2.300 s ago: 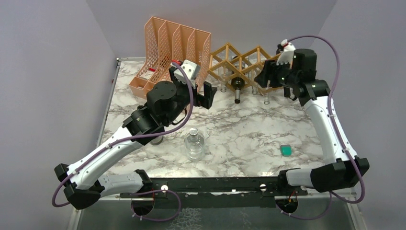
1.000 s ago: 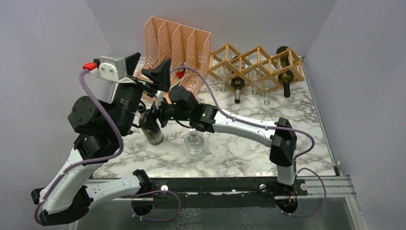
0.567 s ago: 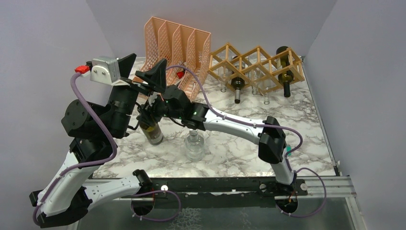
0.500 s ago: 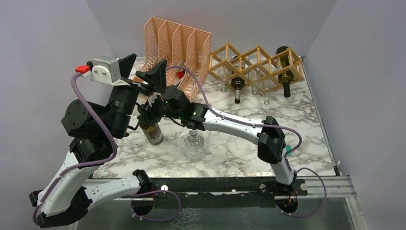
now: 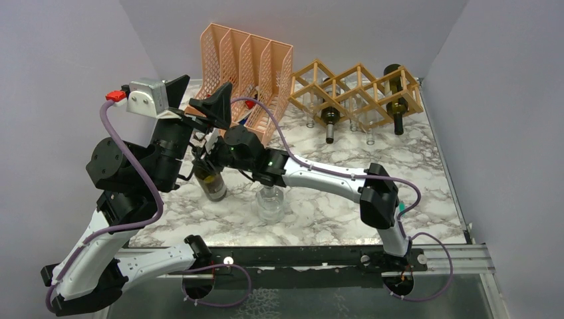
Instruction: Put the wine bottle on the wine rack
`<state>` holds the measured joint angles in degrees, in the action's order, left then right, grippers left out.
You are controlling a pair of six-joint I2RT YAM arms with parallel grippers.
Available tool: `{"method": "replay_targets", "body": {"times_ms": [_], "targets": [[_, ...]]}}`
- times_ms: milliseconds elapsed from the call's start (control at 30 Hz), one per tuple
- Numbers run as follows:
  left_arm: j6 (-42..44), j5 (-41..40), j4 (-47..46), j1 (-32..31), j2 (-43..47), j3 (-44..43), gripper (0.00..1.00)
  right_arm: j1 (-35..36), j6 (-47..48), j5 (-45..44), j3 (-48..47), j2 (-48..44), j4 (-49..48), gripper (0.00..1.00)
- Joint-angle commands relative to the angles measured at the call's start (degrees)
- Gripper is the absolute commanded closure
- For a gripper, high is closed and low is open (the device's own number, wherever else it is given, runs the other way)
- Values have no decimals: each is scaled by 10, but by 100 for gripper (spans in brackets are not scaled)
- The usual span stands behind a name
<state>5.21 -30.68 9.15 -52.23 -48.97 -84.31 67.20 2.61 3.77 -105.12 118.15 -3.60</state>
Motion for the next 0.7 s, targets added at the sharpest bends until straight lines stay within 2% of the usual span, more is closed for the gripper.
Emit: {"method": "replay_targets", "body": {"times_ms": [0,233,667], "targets": [[0,-13,-2,1,3,-2,2,5,27,-46,26,-70,-60,98],[-3,-11,-5,1,3,-1,2,5,15,-90,79,-147,-107,99],[-10,-4,-6,1,0,-5,2,4,27,-284,112,-212,-103,99]]}}
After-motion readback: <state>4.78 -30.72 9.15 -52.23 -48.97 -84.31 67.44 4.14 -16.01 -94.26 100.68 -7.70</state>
